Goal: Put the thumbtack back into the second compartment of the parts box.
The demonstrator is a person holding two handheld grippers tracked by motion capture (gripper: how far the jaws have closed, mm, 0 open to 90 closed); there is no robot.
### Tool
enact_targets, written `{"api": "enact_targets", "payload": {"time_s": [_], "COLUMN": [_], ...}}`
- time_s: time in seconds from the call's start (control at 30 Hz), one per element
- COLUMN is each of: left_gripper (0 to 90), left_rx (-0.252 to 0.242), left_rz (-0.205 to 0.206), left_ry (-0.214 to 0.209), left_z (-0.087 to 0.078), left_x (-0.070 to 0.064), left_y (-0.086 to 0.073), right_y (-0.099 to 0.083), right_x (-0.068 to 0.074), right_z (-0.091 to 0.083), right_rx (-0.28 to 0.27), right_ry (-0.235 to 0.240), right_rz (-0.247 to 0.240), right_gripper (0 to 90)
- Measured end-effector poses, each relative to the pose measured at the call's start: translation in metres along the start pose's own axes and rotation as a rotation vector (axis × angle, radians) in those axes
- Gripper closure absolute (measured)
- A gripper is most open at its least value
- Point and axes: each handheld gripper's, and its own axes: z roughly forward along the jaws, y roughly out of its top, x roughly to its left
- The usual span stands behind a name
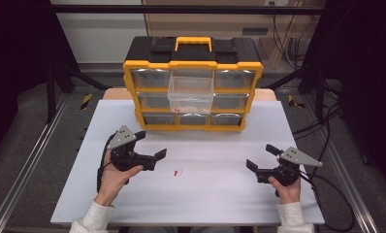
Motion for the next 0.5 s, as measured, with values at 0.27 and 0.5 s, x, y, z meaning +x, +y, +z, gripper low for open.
{"api": "enact_targets", "payload": {"time_s": [0.27,0.5], "left_gripper": [0.5,1.2], "left_rx": [0.077,0.146], "left_rz": [0.007,0.008], "left_ry": [-0.001,0.018], "left_z": [0.017,0.029], "left_x": [-0.007,-0.011], "left_y": [-0.018,-0.034], "right_y": [0.000,0.000], "right_x": [0.000,0.000], "right_z": [0.001,0.001], "right_rx": [0.003,0.003], "right_ry": [0.001,0.002], "right_rz": [-0.001,-0.002], "right_gripper": [0.6,0.6]}}
